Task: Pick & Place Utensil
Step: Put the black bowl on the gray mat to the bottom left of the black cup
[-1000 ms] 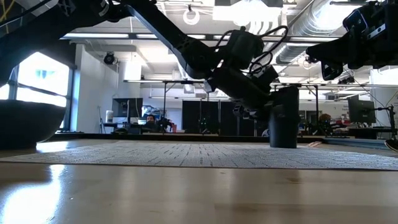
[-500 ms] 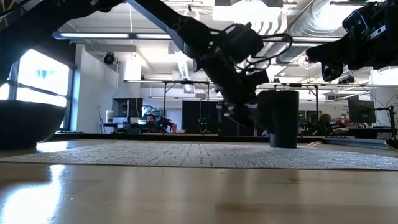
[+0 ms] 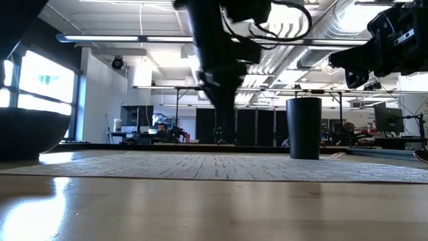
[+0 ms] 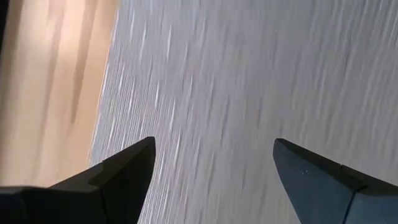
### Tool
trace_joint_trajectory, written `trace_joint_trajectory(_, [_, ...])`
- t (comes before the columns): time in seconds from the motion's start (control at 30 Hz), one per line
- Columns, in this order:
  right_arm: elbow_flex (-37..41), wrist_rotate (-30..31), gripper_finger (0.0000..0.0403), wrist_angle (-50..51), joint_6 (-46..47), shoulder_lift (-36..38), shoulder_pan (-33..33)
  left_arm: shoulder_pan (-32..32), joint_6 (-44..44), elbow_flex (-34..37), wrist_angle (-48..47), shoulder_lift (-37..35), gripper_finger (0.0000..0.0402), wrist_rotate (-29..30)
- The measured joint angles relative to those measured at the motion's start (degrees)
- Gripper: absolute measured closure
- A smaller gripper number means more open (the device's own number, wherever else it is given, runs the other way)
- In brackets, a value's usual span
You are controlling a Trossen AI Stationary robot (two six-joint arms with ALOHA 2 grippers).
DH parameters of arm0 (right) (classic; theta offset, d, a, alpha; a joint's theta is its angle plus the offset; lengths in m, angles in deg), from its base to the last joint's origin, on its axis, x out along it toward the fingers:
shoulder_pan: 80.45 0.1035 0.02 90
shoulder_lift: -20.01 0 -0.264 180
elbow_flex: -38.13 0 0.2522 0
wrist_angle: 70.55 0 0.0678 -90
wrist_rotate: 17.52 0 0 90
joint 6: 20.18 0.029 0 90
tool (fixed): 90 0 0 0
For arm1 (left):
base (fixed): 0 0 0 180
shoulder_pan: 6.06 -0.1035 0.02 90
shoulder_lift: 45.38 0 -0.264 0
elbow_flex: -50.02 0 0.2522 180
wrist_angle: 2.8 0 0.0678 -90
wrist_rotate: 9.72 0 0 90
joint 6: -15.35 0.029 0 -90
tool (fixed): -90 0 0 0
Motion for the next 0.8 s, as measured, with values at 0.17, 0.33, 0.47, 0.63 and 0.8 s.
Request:
trace_joint_trajectory(0.17, [0.0, 0.0, 0.0396, -0.1, 0.0, 0.0, 0.0, 6.1, -9.1, 2.2, -14.5, -4.3, 0.0083, 2.2])
trace_joint_trajectory(0.33, [0.0, 0.0, 0.0396, 0.0, 0.0, -0.3, 0.0, 13.2, -17.4, 10.0, -20.9, -11.4, 0.0083, -1.1])
trace_joint_trajectory(0.47, [0.0, 0.0, 0.0396, -0.1, 0.0, -0.5, 0.0, 17.9, -27.0, 19.4, -21.4, -19.9, 0.0083, -3.1])
trace_joint_trajectory(0.63, [0.0, 0.0, 0.0395, 0.0, 0.0, -0.7, 0.0, 21.2, -41.4, 32.2, -21.3, -32.3, 0.0083, -2.5])
trace_joint_trajectory(0.8, [0.0, 0.0, 0.0395, -0.1, 0.0, -0.8, 0.0, 21.2, -51.7, 43.1, -21.2, -43.7, 0.0083, -2.4])
